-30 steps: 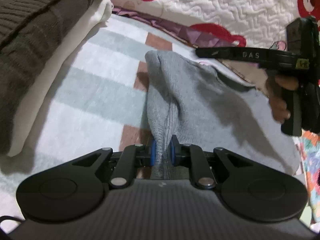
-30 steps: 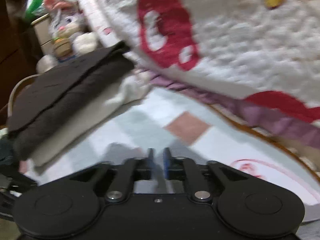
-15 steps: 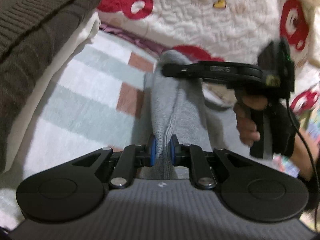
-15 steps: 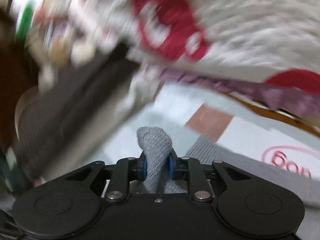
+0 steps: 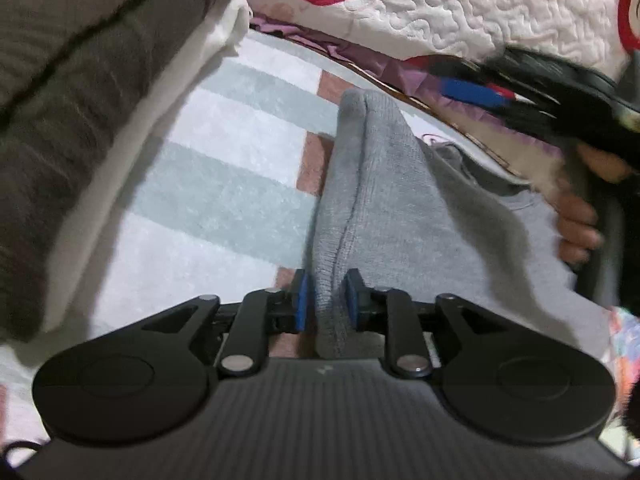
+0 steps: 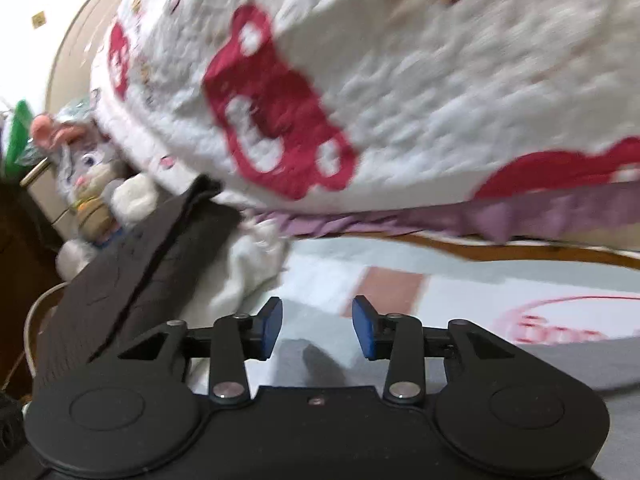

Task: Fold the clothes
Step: 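Pinch and release the sweatshirt with both tools to smooth it flat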

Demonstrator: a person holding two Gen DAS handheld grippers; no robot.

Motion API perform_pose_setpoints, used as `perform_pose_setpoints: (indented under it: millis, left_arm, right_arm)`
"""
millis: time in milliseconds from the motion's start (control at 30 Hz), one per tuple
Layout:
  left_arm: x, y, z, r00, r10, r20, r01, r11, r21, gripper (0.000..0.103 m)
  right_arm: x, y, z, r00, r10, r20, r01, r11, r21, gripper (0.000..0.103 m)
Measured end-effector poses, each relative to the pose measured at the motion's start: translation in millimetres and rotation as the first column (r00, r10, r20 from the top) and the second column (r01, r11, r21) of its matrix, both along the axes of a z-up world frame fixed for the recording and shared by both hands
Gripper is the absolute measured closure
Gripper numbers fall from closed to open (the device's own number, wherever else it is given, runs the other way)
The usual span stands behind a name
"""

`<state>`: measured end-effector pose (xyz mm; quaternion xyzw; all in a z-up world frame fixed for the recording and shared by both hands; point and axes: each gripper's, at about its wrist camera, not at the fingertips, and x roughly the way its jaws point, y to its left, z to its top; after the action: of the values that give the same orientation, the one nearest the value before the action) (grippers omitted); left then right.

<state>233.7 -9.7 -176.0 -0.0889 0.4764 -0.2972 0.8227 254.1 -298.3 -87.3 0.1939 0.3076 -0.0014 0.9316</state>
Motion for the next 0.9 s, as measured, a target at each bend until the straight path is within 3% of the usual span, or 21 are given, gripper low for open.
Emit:
perform_pose_setpoints:
  millis: [100, 167, 200, 333, 400, 467, 500, 600, 667, 800, 900]
  left_arm:
    - [-8, 7, 21, 0.996, -0.001, 0.087, 0.004, 1.0, -0.029, 0.08]
    - [-14, 5, 36, 0.986, -0.019, 0.164, 0.029, 0.998, -0.063, 0.079]
    - [-17, 2, 42, 0.981, -0.032, 0.194, 0.049, 0.995, -0.084, 0.078]
    - [-26, -34, 42, 0.96, -0.156, 0.231, 0.19, 0.973, -0.134, 0.071]
    - [-30, -62, 28, 0.954, -0.214, 0.212, 0.223, 0.975, -0.018, 0.069]
    - [-28, -82, 7, 0.964, -0.213, 0.16, 0.193, 0.972, 0.132, 0.07]
    - [-28, -83, 1, 0.968, -0.203, 0.149, 0.182, 0.973, 0.145, 0.07]
    - [-27, -78, 6, 0.971, -0.187, 0.147, 0.163, 0.974, 0.158, 0.072]
    - [-29, -77, 7, 0.969, -0.183, 0.164, 0.151, 0.97, 0.188, 0.075]
    - [-30, -75, 4, 0.974, -0.157, 0.161, 0.13, 0.978, 0.165, 0.075]
    - [-30, -75, 5, 0.973, -0.154, 0.173, 0.126, 0.979, 0.158, 0.076]
  right_arm:
    - [-47, -8, 9, 0.998, -0.033, -0.045, 0.027, 0.992, -0.123, 0.058]
    - [-80, -12, 10, 0.995, -0.067, -0.074, 0.05, 0.976, -0.212, 0.049]
    - [-98, -18, 7, 0.991, -0.092, -0.096, 0.065, 0.965, -0.253, 0.044]
    - [-159, -63, -10, 0.957, -0.216, -0.193, 0.123, 0.906, -0.404, 0.043]
    - [-180, -93, -15, 0.927, -0.309, -0.211, 0.19, 0.874, -0.447, 0.043]
    - [-197, -120, -17, 0.886, -0.41, -0.214, 0.272, 0.836, -0.476, 0.043]
    - [-205, -134, -18, 0.862, -0.459, -0.214, 0.312, 0.814, -0.489, 0.043]
    - [-224, -172, -11, 0.822, -0.537, -0.189, 0.407, 0.786, -0.464, 0.038]
    - [-231, -192, -10, 0.825, -0.53, -0.195, 0.405, 0.796, -0.45, 0.036]
    - [-239, -227, -14, 0.825, -0.522, -0.217, 0.403, 0.812, -0.422, 0.031]
    - [-236, -260, -35, 0.807, -0.533, -0.253, 0.457, 0.836, -0.305, 0.029]
